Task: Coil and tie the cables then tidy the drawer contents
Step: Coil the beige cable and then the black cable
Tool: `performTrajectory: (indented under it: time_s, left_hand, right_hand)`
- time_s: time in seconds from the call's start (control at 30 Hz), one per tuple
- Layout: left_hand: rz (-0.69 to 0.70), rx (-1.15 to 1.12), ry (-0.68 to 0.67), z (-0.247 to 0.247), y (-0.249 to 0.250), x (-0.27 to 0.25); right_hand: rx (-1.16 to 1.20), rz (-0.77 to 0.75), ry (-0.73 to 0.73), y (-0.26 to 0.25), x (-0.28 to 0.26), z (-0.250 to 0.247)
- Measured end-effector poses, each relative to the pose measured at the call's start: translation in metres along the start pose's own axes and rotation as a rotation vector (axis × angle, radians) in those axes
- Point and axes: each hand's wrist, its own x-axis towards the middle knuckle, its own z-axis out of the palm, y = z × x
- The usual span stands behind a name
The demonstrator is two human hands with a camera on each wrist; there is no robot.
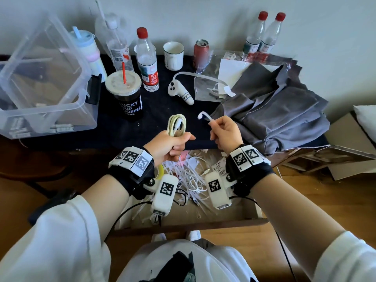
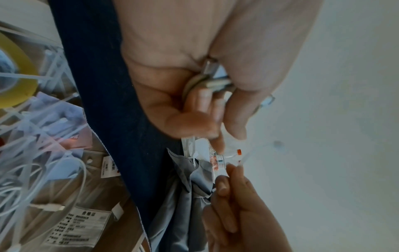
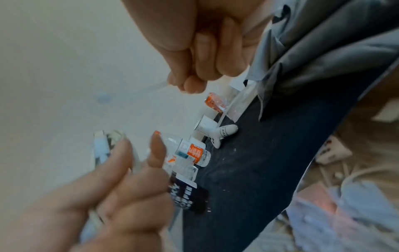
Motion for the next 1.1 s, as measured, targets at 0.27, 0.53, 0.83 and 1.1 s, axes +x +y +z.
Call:
performTrajectory:
  time_s: [0.27,0.53,0.83,1.1]
  left_hand:
    - [0.021,0.1,-0.138,0.015,0.007,-0.002]
    - [0.009,0.024,-0.065,0.007,0.009,0.003]
    - [0.004,-0.052,0.032,-0.003,0.009,0.009]
    - [-0.013,-0.244,0.102,-0.015,0.014,0.011]
  right_hand:
    - [-0.029,0.096,-0.28,-0.018,-0.005,0.012]
    - [-0.223,-0.025,-0.343,-0.011,-0.004,0.014]
    - [-0.322,-0.115,-0.424,-0.024,-0.009,0.012]
    - [0.099,-0.155,-0.728,-0.058,-0.013,-0.004]
